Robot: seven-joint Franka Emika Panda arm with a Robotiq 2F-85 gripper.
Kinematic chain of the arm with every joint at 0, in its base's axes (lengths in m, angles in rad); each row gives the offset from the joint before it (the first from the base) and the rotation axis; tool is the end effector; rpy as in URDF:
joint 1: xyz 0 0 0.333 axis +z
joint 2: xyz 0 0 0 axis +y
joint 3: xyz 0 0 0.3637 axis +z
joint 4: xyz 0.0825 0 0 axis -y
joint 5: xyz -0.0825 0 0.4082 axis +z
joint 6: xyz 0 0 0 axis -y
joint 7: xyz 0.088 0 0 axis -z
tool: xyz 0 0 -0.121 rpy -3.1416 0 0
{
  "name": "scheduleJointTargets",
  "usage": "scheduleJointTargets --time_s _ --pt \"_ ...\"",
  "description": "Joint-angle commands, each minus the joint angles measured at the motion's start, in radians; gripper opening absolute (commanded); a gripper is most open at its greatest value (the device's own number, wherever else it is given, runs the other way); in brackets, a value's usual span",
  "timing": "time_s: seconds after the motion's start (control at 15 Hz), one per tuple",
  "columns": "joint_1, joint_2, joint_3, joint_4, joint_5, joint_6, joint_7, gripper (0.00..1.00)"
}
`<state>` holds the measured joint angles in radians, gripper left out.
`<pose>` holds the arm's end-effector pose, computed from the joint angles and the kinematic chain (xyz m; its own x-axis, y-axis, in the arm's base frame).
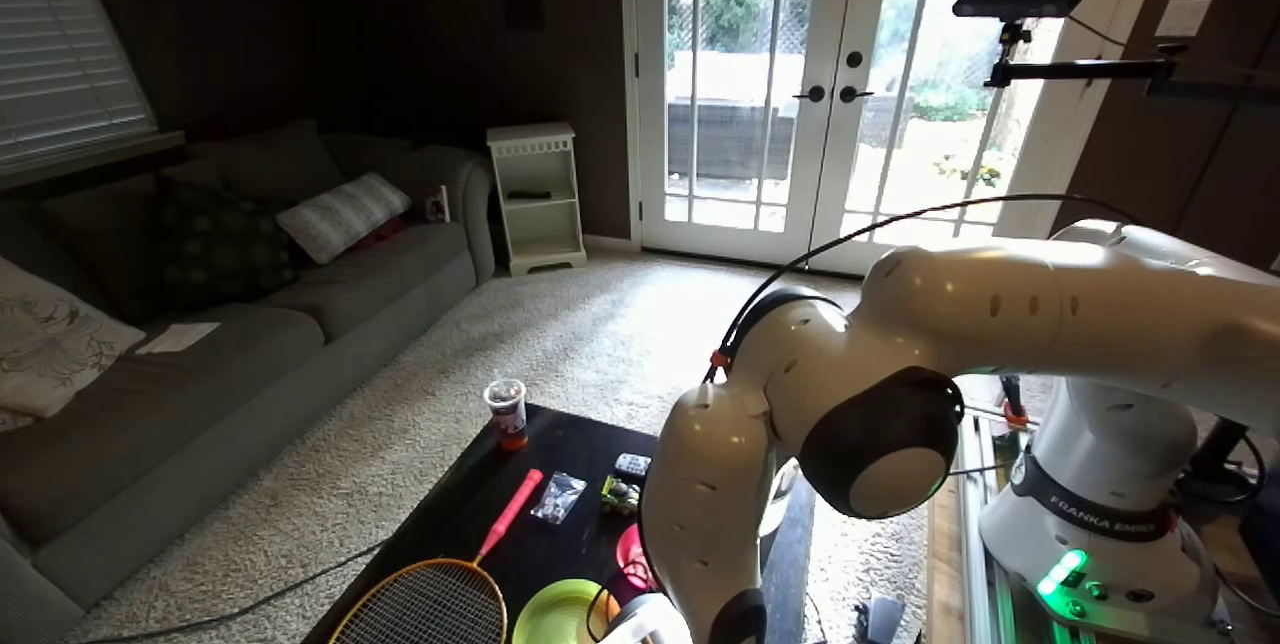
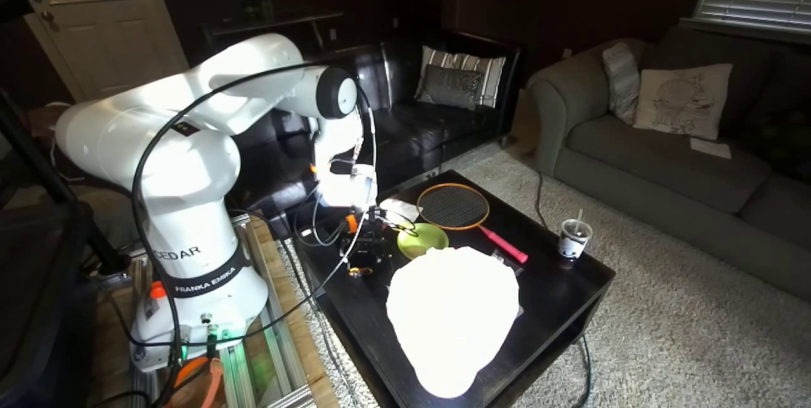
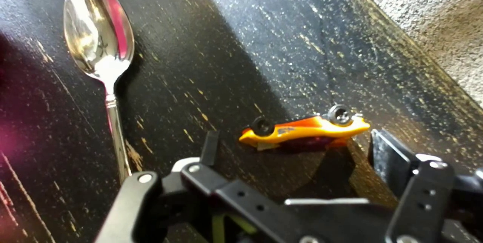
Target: Move the orange and black object to the left.
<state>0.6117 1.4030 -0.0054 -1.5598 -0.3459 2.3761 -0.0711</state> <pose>0.4428 0.2980 -0.2238 0.4503 0.6908 -0.5657 0.8468 -0.5313 0.0252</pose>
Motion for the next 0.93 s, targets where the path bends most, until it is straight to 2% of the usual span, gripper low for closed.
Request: scheduleJointTargets --time_s 0.0,0.87 --pt "0.010 0.045 0.000 0.071 -0.034 -0.055 0.027 1.00" --pt "0.006 0.072 0.009 0.114 -0.040 -0.140 0.021 1.00"
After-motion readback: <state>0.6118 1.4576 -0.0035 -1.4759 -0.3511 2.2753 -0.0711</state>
